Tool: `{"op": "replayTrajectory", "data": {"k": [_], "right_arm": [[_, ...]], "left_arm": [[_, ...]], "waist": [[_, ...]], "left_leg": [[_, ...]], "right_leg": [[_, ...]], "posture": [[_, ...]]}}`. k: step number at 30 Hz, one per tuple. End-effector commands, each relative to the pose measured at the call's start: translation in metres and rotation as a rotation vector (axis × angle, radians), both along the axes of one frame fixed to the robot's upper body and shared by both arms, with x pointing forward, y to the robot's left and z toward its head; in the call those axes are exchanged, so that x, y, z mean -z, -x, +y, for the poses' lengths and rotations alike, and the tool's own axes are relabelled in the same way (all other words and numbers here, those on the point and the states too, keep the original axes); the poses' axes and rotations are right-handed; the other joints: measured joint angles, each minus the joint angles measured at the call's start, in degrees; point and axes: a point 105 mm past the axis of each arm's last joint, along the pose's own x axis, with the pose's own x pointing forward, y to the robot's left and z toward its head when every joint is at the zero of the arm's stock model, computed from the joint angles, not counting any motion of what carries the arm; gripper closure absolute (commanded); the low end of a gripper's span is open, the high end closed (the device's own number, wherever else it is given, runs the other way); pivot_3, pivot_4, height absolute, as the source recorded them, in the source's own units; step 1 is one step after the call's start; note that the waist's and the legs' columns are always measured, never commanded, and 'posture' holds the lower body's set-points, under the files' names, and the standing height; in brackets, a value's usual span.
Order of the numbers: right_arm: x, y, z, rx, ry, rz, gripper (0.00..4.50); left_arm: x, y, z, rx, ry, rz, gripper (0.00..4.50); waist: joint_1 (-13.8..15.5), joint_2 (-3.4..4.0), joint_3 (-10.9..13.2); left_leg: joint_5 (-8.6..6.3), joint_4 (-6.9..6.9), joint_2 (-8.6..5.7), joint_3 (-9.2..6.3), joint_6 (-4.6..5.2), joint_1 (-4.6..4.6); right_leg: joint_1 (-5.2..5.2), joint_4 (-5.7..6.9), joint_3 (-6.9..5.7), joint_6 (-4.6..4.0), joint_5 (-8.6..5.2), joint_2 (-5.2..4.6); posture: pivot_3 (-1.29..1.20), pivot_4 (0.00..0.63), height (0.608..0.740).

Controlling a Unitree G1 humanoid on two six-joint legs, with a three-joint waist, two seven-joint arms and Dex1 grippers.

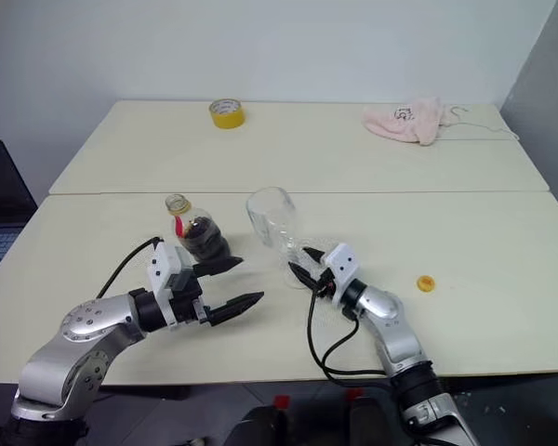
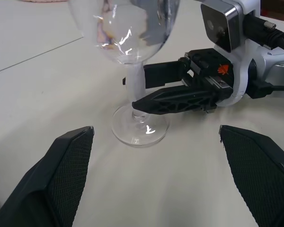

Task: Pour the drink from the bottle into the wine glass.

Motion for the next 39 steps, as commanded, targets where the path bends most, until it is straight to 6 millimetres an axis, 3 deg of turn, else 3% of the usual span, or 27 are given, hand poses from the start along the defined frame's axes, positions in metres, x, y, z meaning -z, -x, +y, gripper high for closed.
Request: {"op": "replayTrajectory", "data": {"k": [1,39], "right_arm": [[-0.014,0.0,-0.001,-0.009,-0.017,-0.053,1.08],[-0.025,-0.006,-0.007,0.029,-0.031,-0.052,1.08]], "left_arm": [[-0.009,0.002,-0.005,0.027,-0.009,-0.032,0.0],[-0.003,0.005,-0.005,0.033,-0.016,-0.024,0.0]], "waist": [[0.0,0.0,0.0],[0.0,0.0,0.0]], "left_leg": [[0.0,0.0,0.0,0.01,0.0,0.0],[0.0,0.01,-0.01,0.0,0.0,0.0]], "right_leg": [[0.0,0.0,0.0,0.0,0.0,0.0],[0.01,-0.01,0.01,0.0,0.0,0.0]], "posture": [[0.0,0.15,0.74],[0.0,0.15,0.74]]}}
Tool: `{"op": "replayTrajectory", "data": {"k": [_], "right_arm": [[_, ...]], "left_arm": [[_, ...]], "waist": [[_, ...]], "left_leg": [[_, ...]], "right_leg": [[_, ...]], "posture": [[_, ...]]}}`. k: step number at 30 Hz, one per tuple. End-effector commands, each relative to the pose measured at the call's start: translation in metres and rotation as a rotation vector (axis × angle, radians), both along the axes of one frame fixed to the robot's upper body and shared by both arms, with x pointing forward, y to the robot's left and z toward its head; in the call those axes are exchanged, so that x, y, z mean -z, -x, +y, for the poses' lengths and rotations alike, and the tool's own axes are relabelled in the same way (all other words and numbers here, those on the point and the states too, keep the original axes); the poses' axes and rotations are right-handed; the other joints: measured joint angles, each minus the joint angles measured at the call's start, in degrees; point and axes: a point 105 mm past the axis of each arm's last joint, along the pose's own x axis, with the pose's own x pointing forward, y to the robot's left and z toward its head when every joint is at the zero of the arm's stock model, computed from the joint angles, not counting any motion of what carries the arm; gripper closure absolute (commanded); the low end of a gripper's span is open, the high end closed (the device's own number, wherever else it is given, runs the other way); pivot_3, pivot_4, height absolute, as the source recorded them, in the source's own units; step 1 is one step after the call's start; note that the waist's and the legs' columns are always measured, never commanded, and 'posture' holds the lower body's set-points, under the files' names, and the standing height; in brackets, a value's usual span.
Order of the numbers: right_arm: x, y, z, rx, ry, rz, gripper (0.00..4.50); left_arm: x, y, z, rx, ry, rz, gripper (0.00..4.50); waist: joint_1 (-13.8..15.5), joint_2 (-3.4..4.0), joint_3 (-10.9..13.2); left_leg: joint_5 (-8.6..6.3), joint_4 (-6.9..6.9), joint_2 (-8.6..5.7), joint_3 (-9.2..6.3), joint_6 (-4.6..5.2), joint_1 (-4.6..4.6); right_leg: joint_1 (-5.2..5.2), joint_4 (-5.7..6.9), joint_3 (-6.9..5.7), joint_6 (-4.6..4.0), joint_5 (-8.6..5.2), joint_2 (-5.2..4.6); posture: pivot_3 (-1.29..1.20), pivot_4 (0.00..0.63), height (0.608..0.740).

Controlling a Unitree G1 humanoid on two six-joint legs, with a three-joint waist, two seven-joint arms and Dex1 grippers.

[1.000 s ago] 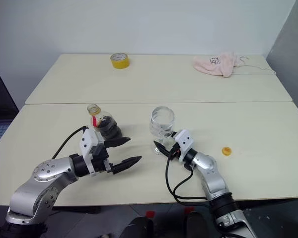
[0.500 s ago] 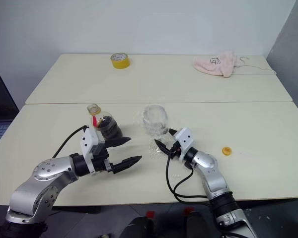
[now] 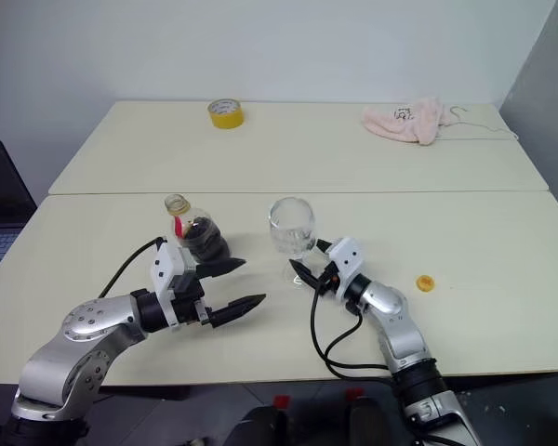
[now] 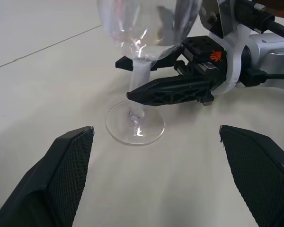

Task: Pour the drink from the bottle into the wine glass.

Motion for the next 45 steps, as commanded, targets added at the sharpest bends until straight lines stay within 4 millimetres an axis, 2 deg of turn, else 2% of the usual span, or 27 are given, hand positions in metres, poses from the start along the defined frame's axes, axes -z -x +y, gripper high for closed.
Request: {"op": "replayTrajectory", "data": {"k": [1,6,11,16,24,27,32,35,39,45], "right_arm": [[-0.018,0.0,0.0,-0.005,-0.034,-0.052,1.08],[-0.018,0.007,-0.005,-0.032,-0.02,-0.03,1.08],[-0.013,0.026,-0.018,-0.078,0.062,0.0,1.08],[-0.009,0.061,-0.038,-0.152,0.217,0.061,1.08],[-0.054,0.097,-0.051,-0.224,0.194,0.071,1.08],[-0.061,0.103,-0.054,-0.24,0.205,0.087,1.08],[-0.06,0.104,-0.057,-0.26,0.227,0.119,1.08],[-0.064,0.108,-0.057,-0.294,0.227,0.126,1.08],[-0.079,0.111,-0.057,-0.343,0.213,0.103,1.08],[-0.1,0.112,-0.054,-0.384,0.181,0.058,1.08]], "left_arm": [[-0.003,0.003,-0.003,0.021,-0.003,-0.027,0.0],[-0.001,0.006,-0.003,0.011,0.003,-0.04,0.0],[-0.002,0.003,0.001,-0.041,0.016,-0.084,0.0],[-0.003,0.005,0.008,-0.143,0.057,-0.133,0.0],[-0.008,0.011,0.024,-0.326,0.116,-0.179,0.0],[-0.014,0.017,0.023,-0.327,0.113,-0.197,0.0],[-0.021,0.029,0.018,-0.233,0.089,-0.165,0.0],[-0.028,0.037,0.025,-0.193,0.044,-0.158,0.0],[-0.037,0.033,0.045,-0.275,0.029,-0.182,0.0],[-0.024,0.028,0.06,-0.446,0.084,-0.165,0.0]], "waist": [[0.0,0.0,0.0],[0.0,0.0,0.0],[0.4,0.0,0.0],[0.8,0.02,0.0],[1.4,-0.01,0.0],[1.6,-0.02,0.0],[1.6,-0.02,0.0],[1.6,-0.02,0.0],[1.6,-0.02,0.0],[1.6,-0.05,0.0]], "left_leg": [[0.0,0.0,0.0,0.0,0.0,0.0],[0.0,0.0,0.0,-0.01,0.0,0.0],[0.0,0.01,-0.02,-0.01,0.0,-0.03],[-0.01,0.0,-0.02,0.0,0.01,-0.05],[-0.02,0.0,0.03,-0.02,0.04,-0.04],[-0.02,0.02,0.02,-0.05,0.04,-0.04],[-0.03,0.01,0.01,-0.02,0.06,-0.02],[-0.03,0.01,0.02,0.0,0.06,-0.02],[-0.04,0.0,0.04,-0.01,0.07,-0.02],[-0.05,0.01,0.04,0.0,0.08,-0.03]], "right_leg": [[0.0,0.0,0.0,0.0,0.0,0.0],[0.0,0.0,0.0,0.0,0.0,0.0],[0.02,-0.07,0.0,0.0,0.0,-0.03],[0.02,-0.09,0.01,0.0,0.0,-0.04],[0.17,-0.31,-0.03,0.0,0.0,-0.02],[0.22,-0.33,-0.05,0.01,0.0,-0.03],[0.25,-0.34,-0.05,0.01,0.0,-0.02],[0.24,-0.34,-0.05,0.01,0.0,0.0],[0.24,-0.35,-0.06,0.0,0.0,0.02],[0.26,-0.39,-0.07,0.01,0.0,0.01]], "posture": [[0.0,0.15,0.74],[0.0,0.15,0.74],[0.0,0.15,0.74],[0.0,0.15,0.74],[0.0,0.15,0.74],[0.0,0.15,0.74],[0.0,0.15,0.74],[0.0,0.15,0.74],[0.0,0.15,0.74],[0.0,0.15,0.74]]}}
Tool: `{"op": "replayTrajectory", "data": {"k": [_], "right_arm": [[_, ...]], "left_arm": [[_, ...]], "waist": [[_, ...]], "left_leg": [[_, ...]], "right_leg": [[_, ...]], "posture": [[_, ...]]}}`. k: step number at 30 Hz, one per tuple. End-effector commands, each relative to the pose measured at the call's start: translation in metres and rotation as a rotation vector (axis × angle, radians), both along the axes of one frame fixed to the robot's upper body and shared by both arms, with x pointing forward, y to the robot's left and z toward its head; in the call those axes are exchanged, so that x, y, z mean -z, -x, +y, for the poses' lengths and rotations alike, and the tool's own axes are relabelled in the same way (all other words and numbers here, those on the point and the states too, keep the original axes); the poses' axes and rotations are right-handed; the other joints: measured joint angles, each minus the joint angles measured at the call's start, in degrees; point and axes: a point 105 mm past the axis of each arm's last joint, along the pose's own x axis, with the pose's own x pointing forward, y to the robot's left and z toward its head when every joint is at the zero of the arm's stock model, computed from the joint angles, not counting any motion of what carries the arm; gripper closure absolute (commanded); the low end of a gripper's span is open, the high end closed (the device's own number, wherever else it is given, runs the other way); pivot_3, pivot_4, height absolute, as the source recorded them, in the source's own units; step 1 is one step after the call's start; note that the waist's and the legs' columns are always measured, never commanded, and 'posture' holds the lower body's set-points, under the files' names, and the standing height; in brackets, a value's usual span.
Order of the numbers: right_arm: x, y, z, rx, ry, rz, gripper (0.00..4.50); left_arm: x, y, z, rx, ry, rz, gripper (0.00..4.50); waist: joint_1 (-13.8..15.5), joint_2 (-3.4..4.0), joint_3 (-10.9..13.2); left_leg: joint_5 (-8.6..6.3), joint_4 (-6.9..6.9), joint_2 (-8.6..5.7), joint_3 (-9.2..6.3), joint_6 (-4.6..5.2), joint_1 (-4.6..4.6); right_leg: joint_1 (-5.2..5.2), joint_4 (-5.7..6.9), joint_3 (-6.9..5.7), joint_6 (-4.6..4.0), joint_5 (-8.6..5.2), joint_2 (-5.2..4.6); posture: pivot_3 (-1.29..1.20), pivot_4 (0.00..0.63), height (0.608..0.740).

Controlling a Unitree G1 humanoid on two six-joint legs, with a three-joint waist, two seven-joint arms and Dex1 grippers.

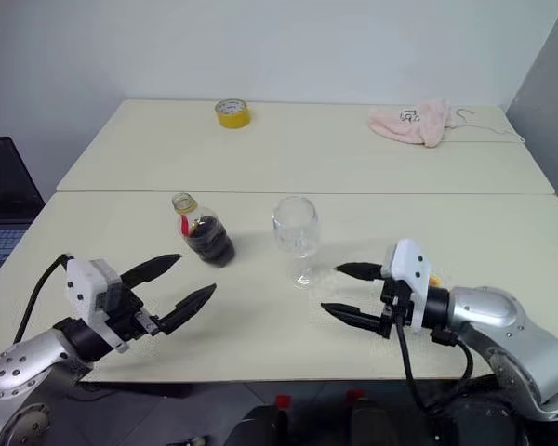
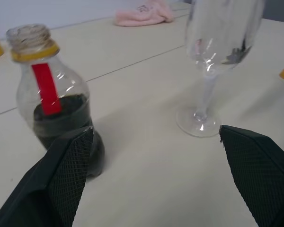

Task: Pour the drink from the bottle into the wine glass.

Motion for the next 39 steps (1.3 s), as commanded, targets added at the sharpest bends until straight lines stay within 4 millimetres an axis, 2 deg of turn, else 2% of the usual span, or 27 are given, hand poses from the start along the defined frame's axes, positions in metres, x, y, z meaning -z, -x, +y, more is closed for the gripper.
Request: {"op": "replayTrajectory", "data": {"k": [1,9,12,15,23,29,39], "right_arm": [[-0.015,0.007,0.005,-0.047,-0.018,-0.041,1.08],[-0.02,0.01,0.005,-0.045,-0.006,-0.045,1.08],[-0.021,0.011,0.006,-0.046,-0.005,-0.044,1.08],[-0.022,0.013,0.007,-0.049,0.001,-0.042,1.08],[-0.023,0.014,0.007,-0.043,0.004,-0.04,1.08],[-0.025,0.014,0.009,-0.04,0.003,-0.046,1.08],[-0.026,0.013,0.012,-0.037,-0.007,-0.052,1.08]], "left_arm": [[-0.003,-0.006,0.008,-0.107,0.029,-0.048,0.0],[0.01,-0.026,0.026,-0.232,0.056,-0.036,0.0],[0.02,-0.032,0.026,-0.252,0.035,-0.021,0.0],[0.03,-0.051,0.021,-0.235,-0.008,-0.007,0.0],[0.035,-0.074,0.027,-0.253,-0.037,-0.039,0.0],[0.038,-0.09,0.015,-0.21,-0.043,-0.06,0.0],[0.025,-0.106,-0.006,-0.165,-0.035,-0.087,0.0]], "waist": [[0.0,-0.02,0.0],[0.2,-0.05,0.0],[0.2,-0.05,0.0],[0.3,-0.06,0.0],[0.0,-0.1,0.0],[0.2,-0.11,0.0],[0.1,-0.11,0.0]], "left_leg": [[0.0,0.01,0.01,-0.02,0.0,0.0],[0.0,0.03,-0.02,-0.01,0.0,0.0],[0.0,0.02,-0.02,0.0,0.0,0.0],[0.0,0.03,-0.02,-0.03,0.0,0.01],[0.01,0.01,-0.04,-0.02,-0.01,-0.02],[0.01,0.06,-0.05,-0.07,-0.01,-0.02],[0.01,0.06,-0.07,-0.07,-0.01,-0.03]], "right_leg": [[0.01,0.0,-0.01,0.0,0.0,0.0],[0.02,0.01,-0.02,0.0,0.0,0.0],[0.01,0.01,-0.02,0.0,0.0,-0.01],[0.02,0.03,-0.04,0.0,0.0,-0.01],[-0.02,0.01,-0.06,0.0,0.0,-0.04],[0.0,0.03,-0.09,0.01,0.0,-0.04],[-0.01,0.05,-0.09,0.01,0.01,-0.07]], "posture": [[0.0,0.15,0.74],[0.0,0.15,0.74],[0.0,0.15,0.74],[0.0,0.15,0.74],[0.0,0.15,0.74],[0.0,0.15,0.74],[0.0,0.15,0.74]]}}
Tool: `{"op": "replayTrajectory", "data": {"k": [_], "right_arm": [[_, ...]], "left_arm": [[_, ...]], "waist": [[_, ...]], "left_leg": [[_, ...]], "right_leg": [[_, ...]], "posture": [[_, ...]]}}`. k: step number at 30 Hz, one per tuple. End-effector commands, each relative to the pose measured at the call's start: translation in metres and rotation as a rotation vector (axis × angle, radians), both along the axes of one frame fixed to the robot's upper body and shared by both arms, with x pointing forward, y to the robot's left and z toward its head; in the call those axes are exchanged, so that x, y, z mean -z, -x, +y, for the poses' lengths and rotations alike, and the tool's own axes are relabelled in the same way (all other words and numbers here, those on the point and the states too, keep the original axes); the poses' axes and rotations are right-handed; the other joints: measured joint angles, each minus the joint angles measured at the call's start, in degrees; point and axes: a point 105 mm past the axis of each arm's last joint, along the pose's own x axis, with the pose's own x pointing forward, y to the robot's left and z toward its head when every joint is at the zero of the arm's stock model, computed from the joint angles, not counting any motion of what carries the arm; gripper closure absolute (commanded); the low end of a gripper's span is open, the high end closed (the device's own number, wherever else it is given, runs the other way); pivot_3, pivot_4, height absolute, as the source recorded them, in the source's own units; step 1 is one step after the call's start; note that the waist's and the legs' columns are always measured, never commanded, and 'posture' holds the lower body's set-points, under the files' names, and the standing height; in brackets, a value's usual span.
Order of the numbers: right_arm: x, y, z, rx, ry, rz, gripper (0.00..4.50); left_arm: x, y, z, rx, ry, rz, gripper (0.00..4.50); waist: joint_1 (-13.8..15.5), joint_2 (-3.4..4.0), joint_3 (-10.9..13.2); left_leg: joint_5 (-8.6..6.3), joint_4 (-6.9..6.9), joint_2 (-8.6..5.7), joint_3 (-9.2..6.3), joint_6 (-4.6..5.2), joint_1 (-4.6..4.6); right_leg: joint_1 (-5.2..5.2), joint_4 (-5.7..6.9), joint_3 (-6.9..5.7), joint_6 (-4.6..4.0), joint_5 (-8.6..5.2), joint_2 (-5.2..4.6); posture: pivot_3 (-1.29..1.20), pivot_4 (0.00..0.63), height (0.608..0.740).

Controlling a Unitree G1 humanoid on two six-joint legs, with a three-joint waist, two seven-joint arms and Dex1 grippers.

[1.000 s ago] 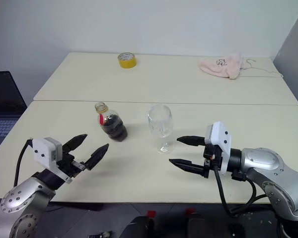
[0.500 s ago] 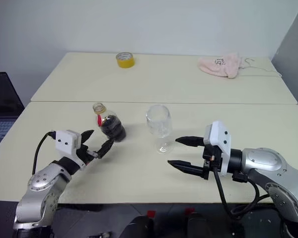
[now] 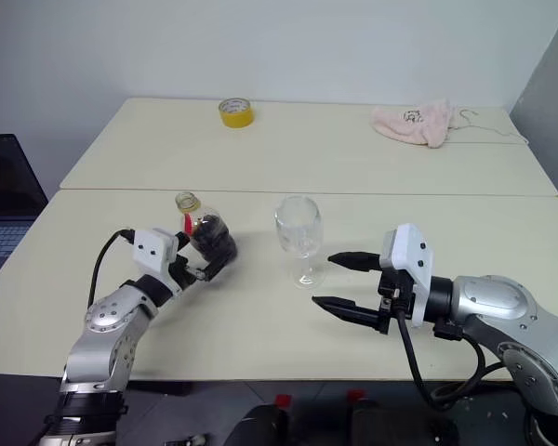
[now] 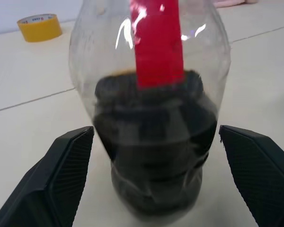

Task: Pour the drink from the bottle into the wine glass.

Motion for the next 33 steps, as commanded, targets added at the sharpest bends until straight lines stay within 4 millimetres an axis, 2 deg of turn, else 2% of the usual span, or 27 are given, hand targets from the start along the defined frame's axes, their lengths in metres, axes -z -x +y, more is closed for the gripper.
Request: {"op": "replayTrajectory", "data": {"k": [1,6,10,15,19,26,33], "right_arm": [[-0.009,0.006,0.005,-0.027,-0.013,-0.045,1.08],[-0.009,0.005,0.005,-0.024,-0.013,-0.048,1.08],[-0.008,0.005,0.006,-0.021,-0.016,-0.048,1.04],[-0.008,0.005,0.007,-0.019,-0.024,-0.049,1.04],[-0.008,0.004,0.006,-0.014,-0.029,-0.051,1.04],[-0.012,0.007,0.003,-0.004,-0.04,-0.071,1.04],[-0.016,0.013,-0.001,0.004,-0.038,-0.076,1.04]], "left_arm": [[-0.01,-0.004,-0.008,0.013,-0.004,-0.031,0.0],[-0.018,-0.009,-0.013,0.01,0.007,-0.037,0.0],[-0.018,-0.009,-0.01,-0.011,0.019,-0.023,0.85],[-0.015,-0.006,-0.01,-0.016,0.039,-0.001,2.43],[-0.012,-0.003,-0.007,-0.028,0.048,0.015,3.02],[-0.022,0.002,0.001,-0.025,0.054,0.018,3.44],[-0.045,0.011,0.005,0.037,0.032,0.012,3.49]], "waist": [[0.0,0.0,0.0],[0.0,0.0,0.0],[0.0,0.0,0.0],[0.0,-0.01,0.0],[0.0,0.0,0.0],[0.0,-0.01,0.0],[0.0,-0.02,0.0]], "left_leg": [[0.0,0.0,0.0,0.01,0.0,0.0],[0.0,0.0,0.0,-0.01,0.0,0.0],[0.0,0.01,0.0,0.0,0.0,0.0],[0.0,0.01,-0.01,-0.01,-0.01,0.0],[0.0,0.01,0.0,-0.02,-0.01,0.0],[0.0,0.01,0.0,-0.01,-0.01,0.0],[0.0,0.0,0.01,-0.03,-0.01,-0.01]], "right_leg": [[0.0,0.0,0.01,0.0,0.0,0.0],[0.0,0.01,0.0,0.0,0.0,0.0],[0.0,0.01,0.0,0.0,0.0,0.0],[0.0,0.01,0.0,0.0,0.0,0.0],[0.0,0.01,0.0,0.0,0.0,0.0],[0.0,0.01,0.0,0.0,0.0,0.0],[-0.01,0.01,-0.01,0.0,0.0,0.0]], "posture": [[0.0,0.15,0.74],[0.0,0.15,0.74],[0.0,0.15,0.74],[0.0,0.15,0.74],[0.0,0.15,0.74],[0.0,0.15,0.74],[0.0,0.15,0.74]]}}
